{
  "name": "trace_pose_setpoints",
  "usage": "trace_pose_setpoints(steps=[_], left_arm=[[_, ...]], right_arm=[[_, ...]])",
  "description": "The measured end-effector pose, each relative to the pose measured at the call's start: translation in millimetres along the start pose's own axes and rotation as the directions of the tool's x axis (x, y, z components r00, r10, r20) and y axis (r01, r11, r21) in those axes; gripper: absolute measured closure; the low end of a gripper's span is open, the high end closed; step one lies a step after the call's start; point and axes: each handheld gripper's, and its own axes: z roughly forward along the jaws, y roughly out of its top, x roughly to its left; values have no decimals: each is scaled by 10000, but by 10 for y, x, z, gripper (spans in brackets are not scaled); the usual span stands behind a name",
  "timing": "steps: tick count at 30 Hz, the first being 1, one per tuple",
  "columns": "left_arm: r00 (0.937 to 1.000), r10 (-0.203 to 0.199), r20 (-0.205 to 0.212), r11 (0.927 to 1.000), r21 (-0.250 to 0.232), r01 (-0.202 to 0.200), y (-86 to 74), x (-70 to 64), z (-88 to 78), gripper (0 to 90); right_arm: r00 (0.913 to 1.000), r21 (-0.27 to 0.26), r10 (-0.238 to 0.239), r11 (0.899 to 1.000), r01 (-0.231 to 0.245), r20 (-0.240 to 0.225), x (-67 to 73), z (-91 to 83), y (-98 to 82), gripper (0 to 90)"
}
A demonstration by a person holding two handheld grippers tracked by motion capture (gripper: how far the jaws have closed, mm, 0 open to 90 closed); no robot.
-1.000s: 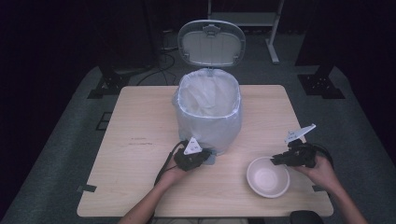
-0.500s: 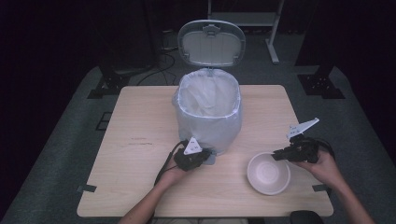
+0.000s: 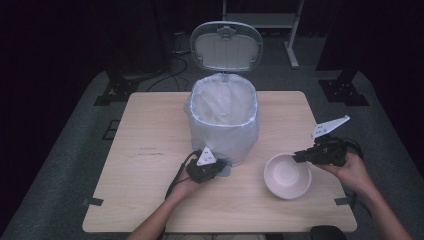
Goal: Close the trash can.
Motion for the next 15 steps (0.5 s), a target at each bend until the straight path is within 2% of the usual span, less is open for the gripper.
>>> trace_pose_setpoints(steps=[6, 15], left_arm=[[10000, 4, 9, 10000, 25, -4, 1, 1, -3, 821], [10000, 46, -22, 10000, 56, -46, 0, 3, -4, 817]], right_arm=[[9997, -28, -208, 9998, 208, 119, 25, -92, 111, 841], [9995, -283, -241, 9993, 246, 179, 33, -214, 219, 841]])
